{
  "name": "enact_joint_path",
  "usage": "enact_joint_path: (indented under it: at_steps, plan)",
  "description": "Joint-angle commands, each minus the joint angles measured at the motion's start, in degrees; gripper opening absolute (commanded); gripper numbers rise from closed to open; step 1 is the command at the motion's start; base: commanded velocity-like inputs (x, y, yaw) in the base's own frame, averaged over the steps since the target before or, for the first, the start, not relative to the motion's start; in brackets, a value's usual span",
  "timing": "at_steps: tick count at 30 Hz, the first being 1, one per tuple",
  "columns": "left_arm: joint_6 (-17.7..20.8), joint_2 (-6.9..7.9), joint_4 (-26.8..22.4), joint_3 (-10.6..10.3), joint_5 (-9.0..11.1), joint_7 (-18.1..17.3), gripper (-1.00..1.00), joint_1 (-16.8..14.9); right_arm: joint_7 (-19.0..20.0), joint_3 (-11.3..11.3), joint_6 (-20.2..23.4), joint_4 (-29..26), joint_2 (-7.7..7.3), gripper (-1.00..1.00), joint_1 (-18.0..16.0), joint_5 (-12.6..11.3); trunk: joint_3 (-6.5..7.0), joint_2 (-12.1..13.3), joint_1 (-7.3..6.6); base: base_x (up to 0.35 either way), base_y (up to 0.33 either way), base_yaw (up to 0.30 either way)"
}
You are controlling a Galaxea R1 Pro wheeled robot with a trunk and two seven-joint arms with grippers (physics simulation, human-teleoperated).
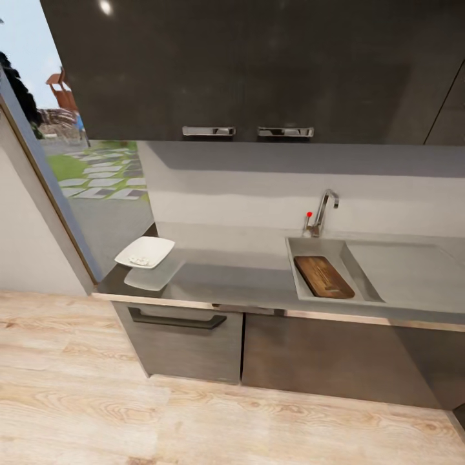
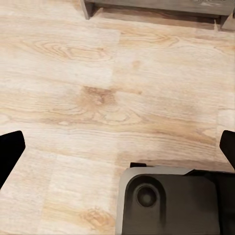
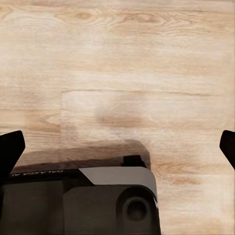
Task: In the kitchen, take the Vidalia onion out of the sink, dice it on the chopping board with the paring knife, put the diced onion into the bowl on the countertop, then place both the paring knife and the chopping board into the sink.
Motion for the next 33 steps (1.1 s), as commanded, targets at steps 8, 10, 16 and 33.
enact_joint_path:
  at_steps: [8, 10, 16, 33]
  plan:
    - [0.1, 0.07, -0.1, -0.1, 0.3, 0.2, 1.00, -0.1, -0.1, -0.3, -0.3, 4.6, -0.27, 1.00, 0.0, 0.3, 0.60, -0.1, 0.04, 0.000, 0.000, 0.000]
    - [0.3, 0.07, 0.0, -0.1, 0.3, 1.1, 1.00, -0.6, -0.1, -0.3, -0.3, 6.5, -0.59, 1.00, 0.0, 0.3, 0.78, -0.1, 0.04, 0.000, 0.000, 0.000]
    - [0.9, 0.00, 1.9, -0.1, 0.5, 6.1, 1.00, -1.9, -0.3, -0.5, -0.2, 10.9, -1.26, 1.00, 0.0, 0.2, 1.33, -0.1, 0.04, 0.000, 0.000, 0.000]
    - [16.9, -0.19, 18.5, -0.3, 0.6, 8.1, 1.00, -2.4, -0.6, -0.6, 0.4, 17.6, -3.54, 1.00, 0.0, 0.1, 2.90, -0.1, 0.04, 0.000, 0.000, -0.001]
